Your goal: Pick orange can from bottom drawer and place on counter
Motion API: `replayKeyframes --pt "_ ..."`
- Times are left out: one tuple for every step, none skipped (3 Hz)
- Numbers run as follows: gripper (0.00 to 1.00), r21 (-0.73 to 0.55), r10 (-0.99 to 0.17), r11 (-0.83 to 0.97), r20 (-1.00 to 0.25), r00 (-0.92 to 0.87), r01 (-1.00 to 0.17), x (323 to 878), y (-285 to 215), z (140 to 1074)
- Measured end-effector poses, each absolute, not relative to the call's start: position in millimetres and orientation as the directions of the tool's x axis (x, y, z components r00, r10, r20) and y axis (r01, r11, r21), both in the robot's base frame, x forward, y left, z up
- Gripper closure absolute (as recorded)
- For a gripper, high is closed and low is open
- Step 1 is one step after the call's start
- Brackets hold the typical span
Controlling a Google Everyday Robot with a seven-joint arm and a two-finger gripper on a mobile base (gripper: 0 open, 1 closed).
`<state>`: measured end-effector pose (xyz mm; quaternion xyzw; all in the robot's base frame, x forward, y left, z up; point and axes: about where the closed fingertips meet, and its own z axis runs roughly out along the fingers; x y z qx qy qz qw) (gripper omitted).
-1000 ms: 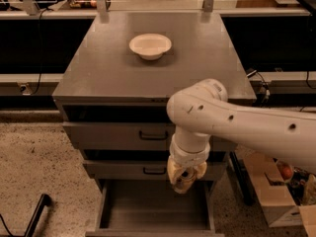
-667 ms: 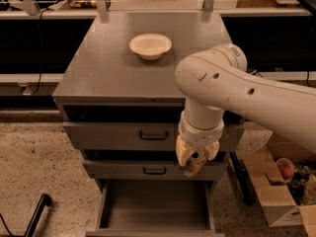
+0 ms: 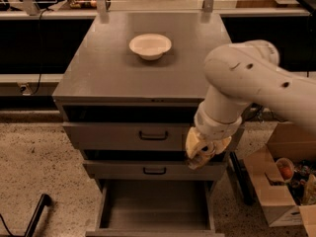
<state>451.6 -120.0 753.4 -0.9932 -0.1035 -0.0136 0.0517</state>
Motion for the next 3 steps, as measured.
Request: replayKeyframes --pt "1.0 -0.24 0.151 -0.953 0.163 0.975 0.187 466 -157 788" --pt "1.0 -0.34 0.137 -0.911 0.285 0.949 0.233 468 -192 828" --pt "1.0 -0.385 0.183 -0.859 0.382 0.906 0.336 465 -209 860"
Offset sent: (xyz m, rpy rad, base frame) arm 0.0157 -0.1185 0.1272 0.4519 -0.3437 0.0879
